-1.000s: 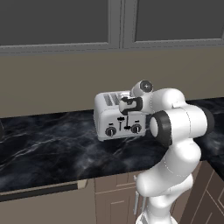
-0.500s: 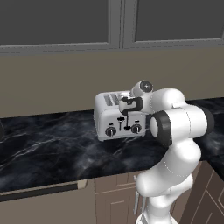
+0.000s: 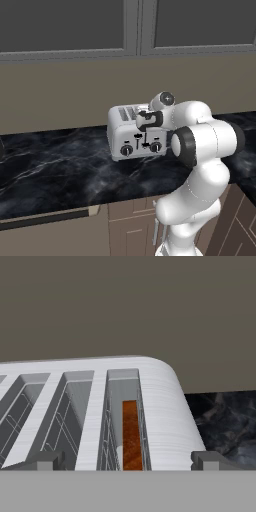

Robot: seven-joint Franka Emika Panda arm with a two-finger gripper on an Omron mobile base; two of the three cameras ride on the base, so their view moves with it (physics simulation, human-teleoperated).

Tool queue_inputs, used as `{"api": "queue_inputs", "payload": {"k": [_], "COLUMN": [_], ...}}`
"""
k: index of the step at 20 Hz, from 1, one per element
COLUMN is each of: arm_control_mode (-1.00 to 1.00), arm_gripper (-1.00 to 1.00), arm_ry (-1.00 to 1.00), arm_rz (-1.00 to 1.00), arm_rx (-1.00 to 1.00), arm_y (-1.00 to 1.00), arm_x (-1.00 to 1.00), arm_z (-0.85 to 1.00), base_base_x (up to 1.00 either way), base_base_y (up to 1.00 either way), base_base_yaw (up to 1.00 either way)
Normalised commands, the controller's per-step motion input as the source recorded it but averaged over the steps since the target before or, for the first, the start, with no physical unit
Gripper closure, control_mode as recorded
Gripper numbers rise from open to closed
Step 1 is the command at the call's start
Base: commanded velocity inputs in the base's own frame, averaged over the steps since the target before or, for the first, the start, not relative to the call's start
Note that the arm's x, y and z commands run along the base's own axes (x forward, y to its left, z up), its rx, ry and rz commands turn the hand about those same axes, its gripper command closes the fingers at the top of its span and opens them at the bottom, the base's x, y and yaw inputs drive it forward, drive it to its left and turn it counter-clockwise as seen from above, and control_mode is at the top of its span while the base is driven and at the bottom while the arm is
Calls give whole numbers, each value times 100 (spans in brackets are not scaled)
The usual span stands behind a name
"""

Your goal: Start the toaster. Once the lever pops up, take the bread to the plate on the dining counter.

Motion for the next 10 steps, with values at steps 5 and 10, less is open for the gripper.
{"api": "queue_inputs", "payload": {"k": [5,10], "arm_control_mode": [-100,-100], "arm_gripper": [-100,-100], "arm_ry": [0,0], "arm_rz": [0,0], "arm_rx": [0,0], "arm_y": [0,0], "arm_x": [0,0], "arm_z": [0,0], "base_base_x": [0,0], "base_base_y": [0,0], "base_base_yaw": [0,0]}}
